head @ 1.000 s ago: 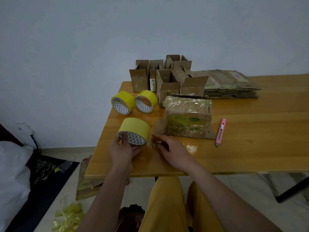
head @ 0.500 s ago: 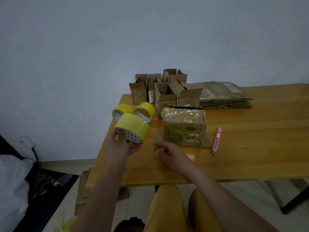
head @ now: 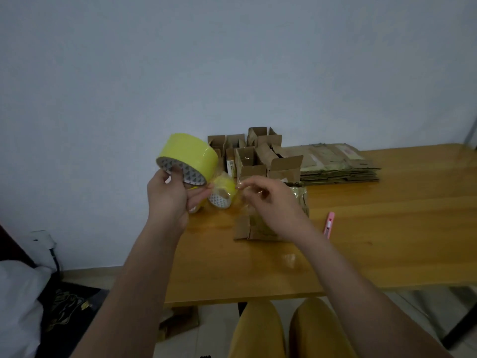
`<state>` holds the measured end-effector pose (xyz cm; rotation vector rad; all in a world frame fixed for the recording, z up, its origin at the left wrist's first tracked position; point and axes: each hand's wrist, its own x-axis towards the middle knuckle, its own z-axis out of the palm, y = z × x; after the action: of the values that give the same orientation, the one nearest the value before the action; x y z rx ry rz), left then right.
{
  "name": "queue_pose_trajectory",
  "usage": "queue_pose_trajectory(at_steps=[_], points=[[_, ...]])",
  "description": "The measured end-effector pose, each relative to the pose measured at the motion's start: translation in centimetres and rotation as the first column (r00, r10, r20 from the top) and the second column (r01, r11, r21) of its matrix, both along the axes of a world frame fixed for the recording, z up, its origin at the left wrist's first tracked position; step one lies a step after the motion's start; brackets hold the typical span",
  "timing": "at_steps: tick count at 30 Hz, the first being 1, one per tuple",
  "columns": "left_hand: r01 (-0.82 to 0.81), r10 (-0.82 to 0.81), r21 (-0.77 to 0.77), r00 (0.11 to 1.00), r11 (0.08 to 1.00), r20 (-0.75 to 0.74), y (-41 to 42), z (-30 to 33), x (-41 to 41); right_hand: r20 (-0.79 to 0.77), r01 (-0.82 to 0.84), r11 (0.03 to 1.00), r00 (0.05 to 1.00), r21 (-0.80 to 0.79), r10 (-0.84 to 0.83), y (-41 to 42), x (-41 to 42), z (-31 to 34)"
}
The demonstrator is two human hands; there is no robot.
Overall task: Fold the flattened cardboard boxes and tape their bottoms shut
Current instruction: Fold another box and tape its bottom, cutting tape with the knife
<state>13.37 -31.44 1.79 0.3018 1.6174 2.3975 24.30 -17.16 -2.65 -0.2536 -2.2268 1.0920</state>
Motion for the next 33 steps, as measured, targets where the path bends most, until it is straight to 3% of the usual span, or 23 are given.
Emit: queue_pose_trajectory(at_steps=[5,10,14,16,20,25,29,33], points=[[0.104,-0.106,0.032,0.989,0.994,0.103,4.1,0.7,0.4,0.03,0.051,0.985,0.998,-0.163,-0.047,3.5,2.5,1.9],[0.162,-0.162,0.019,0.965,0.987,0.205,7.8,0.5,1.0,0.101,0.179,0.974,0.981,-0.137,-0.166,6.9,4.0,2.9],[0.15,-0.144,-0.027,0.979,0.988,0.145,10.2,0.3,1.0,0.108,0.234,0.969,0.968,-0.076,-0.225,8.5,4.1,3.2],[0.138,-0.13,-0.077,0.987,0.987,0.097,11.0,0.2,0.8,0.085,0.181,0.975,0.982,-0.132,-0.171,9.2,4.2,3.5],[0.036,-0.033,-0.164,0.999,0.986,0.024,12.5,-0.1,0.0,0.04,0.112,0.916,0.994,-0.385,-0.105,9.9,3.9,3.5],[-0.029,0.014,-0.228,0.998,0.973,-0.065,13.7,-1.7,-0.4,0.001,0.116,0.709,0.987,-0.696,-0.161,10.9,2.9,3.1],[-0.109,0.089,-0.296,0.993,0.949,-0.082,14.1,-3.3,-0.4,0.052,0.166,0.681,0.981,-0.713,-0.185,11.5,1.9,1.9],[-0.157,0.128,-0.312,0.986,0.937,-0.111,14.1,-4.5,-0.8,0.099,0.225,0.728,0.972,-0.647,-0.213,11.1,0.8,0.4]])
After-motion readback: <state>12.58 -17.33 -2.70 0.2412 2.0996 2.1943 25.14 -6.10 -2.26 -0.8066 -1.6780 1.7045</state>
